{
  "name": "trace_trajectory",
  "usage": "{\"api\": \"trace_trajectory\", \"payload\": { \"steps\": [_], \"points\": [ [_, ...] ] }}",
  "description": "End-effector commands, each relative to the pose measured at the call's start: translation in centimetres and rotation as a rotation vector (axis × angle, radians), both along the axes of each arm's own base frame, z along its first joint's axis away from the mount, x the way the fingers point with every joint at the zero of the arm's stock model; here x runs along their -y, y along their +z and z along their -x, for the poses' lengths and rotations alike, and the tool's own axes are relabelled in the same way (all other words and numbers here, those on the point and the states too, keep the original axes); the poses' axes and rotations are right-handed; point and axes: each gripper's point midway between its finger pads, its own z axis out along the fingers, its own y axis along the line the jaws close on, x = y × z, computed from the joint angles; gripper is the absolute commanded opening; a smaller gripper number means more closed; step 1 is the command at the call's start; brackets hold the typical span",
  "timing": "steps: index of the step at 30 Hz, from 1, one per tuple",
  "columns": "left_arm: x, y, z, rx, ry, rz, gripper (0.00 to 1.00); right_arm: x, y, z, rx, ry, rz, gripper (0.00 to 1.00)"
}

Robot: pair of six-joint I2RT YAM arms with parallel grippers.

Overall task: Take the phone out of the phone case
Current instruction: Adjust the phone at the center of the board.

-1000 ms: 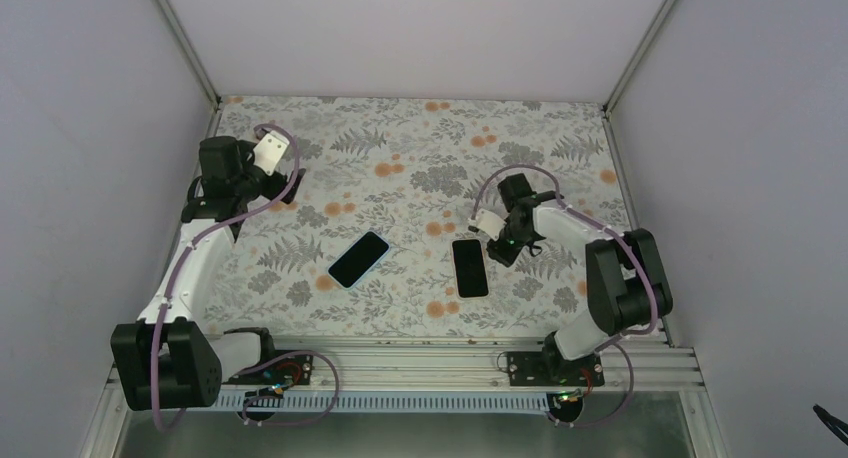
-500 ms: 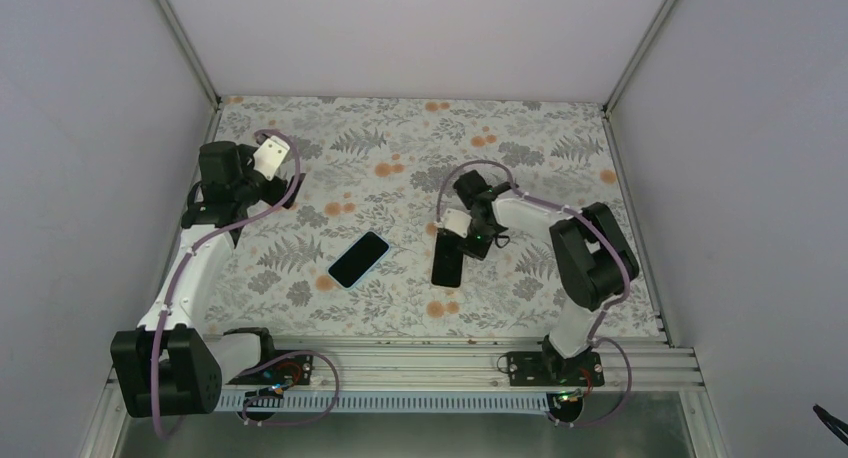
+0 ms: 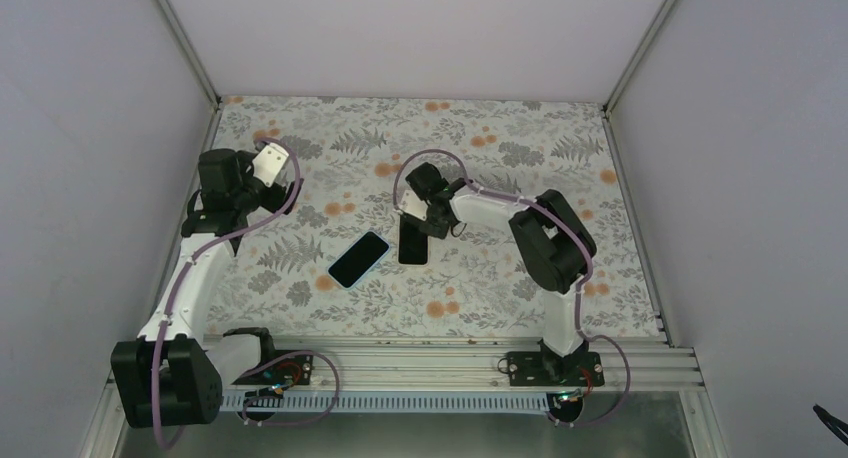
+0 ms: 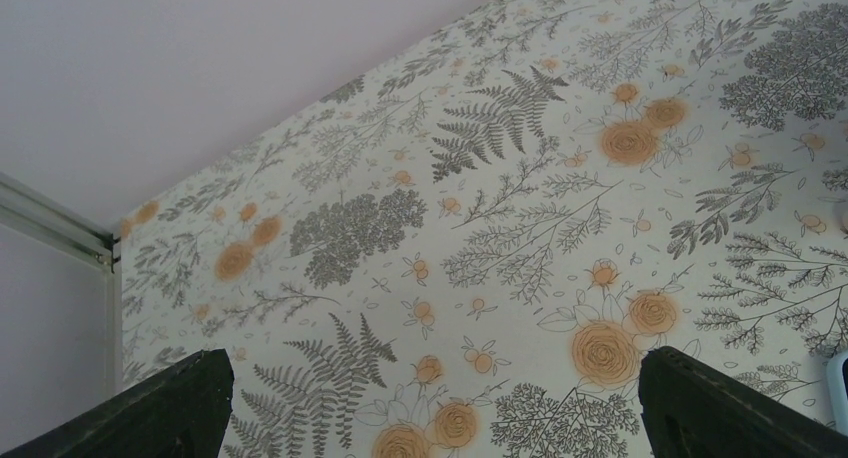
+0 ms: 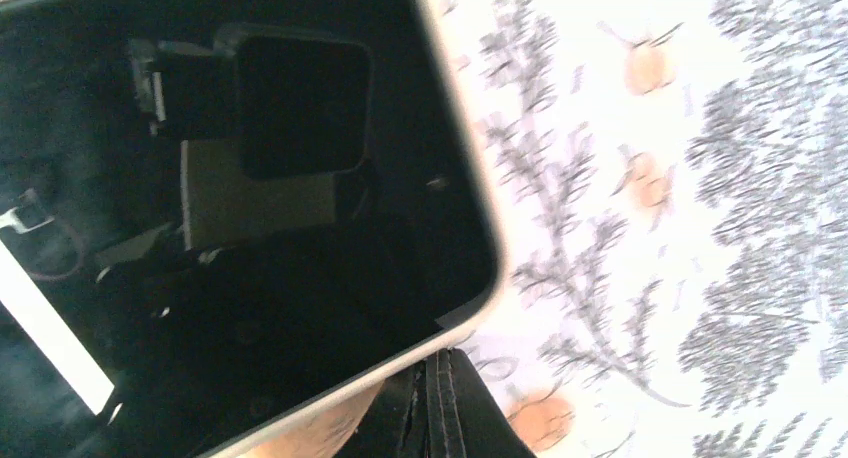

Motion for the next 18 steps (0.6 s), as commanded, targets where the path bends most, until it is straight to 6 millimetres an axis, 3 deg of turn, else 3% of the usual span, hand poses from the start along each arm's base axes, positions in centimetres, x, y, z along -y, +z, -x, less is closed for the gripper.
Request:
{"api": "trace_trajectory", "payload": {
  "steps": [1,7,11,18],
  "points": [
    [-0.3,0.8,-0.1,0.044,0.008,-0.005,1.00,-0.1,-1.8,-2.1,0.066,-0.013,0.044,0.03],
    [-0.4,0.5,-0.2,0.043,0.010,-0.002,1.00,-3.3,-1.7,-2.3,0.010,0.061,-0.020,0.03],
    [-0.4,0.0,-0.1,0.037,0.008,-0.004,1.00,-6.4,-1.1,-1.4,-0.069,0.106,-0.094,0.03],
    [-0.7,-0.4,-0.1,0.033,0.010,-0.003,1.00,-9.9,-0.6,1.3,-0.198,0.190,-0.186,0.03]
  ]
}}
